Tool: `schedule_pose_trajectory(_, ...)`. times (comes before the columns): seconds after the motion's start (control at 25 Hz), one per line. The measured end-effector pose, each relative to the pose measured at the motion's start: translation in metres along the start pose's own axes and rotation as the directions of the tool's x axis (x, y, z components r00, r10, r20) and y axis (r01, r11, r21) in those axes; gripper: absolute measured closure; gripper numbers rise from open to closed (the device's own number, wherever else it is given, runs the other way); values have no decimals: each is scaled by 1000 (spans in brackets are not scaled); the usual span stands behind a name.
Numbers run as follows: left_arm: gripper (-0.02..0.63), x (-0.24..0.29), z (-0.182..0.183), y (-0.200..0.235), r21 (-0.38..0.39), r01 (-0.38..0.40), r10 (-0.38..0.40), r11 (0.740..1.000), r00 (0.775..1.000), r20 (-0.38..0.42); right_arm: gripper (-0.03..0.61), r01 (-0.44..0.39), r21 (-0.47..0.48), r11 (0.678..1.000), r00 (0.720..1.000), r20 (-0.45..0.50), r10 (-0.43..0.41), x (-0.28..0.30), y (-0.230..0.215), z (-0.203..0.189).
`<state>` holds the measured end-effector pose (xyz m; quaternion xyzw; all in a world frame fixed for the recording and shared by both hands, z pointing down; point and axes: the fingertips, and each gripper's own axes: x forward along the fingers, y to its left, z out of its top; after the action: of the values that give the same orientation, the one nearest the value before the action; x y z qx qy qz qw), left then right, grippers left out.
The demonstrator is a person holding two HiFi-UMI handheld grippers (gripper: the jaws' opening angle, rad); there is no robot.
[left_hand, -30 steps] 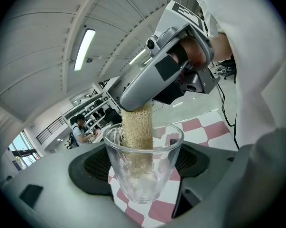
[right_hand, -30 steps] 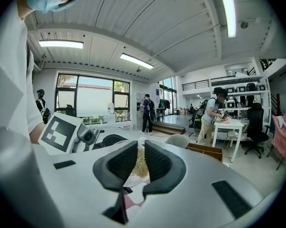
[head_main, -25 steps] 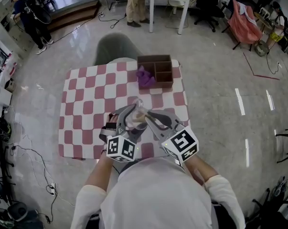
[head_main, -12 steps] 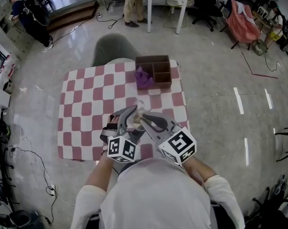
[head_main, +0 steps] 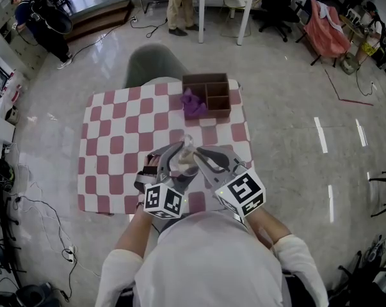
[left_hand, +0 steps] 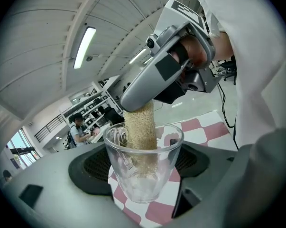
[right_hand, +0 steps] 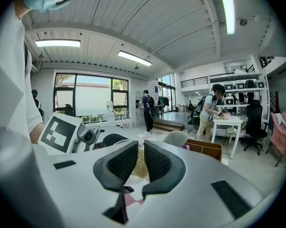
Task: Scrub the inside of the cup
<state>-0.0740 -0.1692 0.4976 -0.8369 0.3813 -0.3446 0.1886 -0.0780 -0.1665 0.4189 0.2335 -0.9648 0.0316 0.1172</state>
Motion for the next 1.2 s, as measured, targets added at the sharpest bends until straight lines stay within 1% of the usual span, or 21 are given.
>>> schedule_pose_trajectory(0.16, 236, -1, -3, 5, -5, -12, 12, 1000, 1000, -7, 518, -23, 57, 998, 1000, -8, 24, -3, 6, -9)
schedule_pose_trajectory(0.28, 236, 0, -5, 8, -9, -13, 13, 1000, 1000, -13, 518, -42, 92, 995, 999, 3, 42, -5, 10, -8)
schedule_pose_trajectory(0.44, 236, 2, -5, 5, -13, -5, 5, 1000, 1000, -13, 520, -63, 117, 991, 998, 25, 61, -4, 17, -3)
schedule_pose_trajectory(0.68, 236, 2, -2, -5, -2, 19, -19, 1000, 1000, -5, 520, -37, 93, 995, 999, 41, 34, 1, 10, 4)
schedule_pose_trajectory(0.88, 236, 2, -2, -12, -8, 29, -29, 1000, 1000, -3, 520, -10, 57, 998, 1000, 21, 9, 0, 2, 2)
schedule_pose_trajectory(1.0, 236, 1, -3, -9, -13, 23, -23, 1000, 1000, -4, 520, 9, 59, 998, 1000, -5, -9, -2, -1, -8)
schedule_pose_trajectory(1.2, 236, 3, -7, -2, -22, 8, -8, 1000, 1000, -12, 520, 6, 89, 996, 1000, -19, -4, -7, 4, -19)
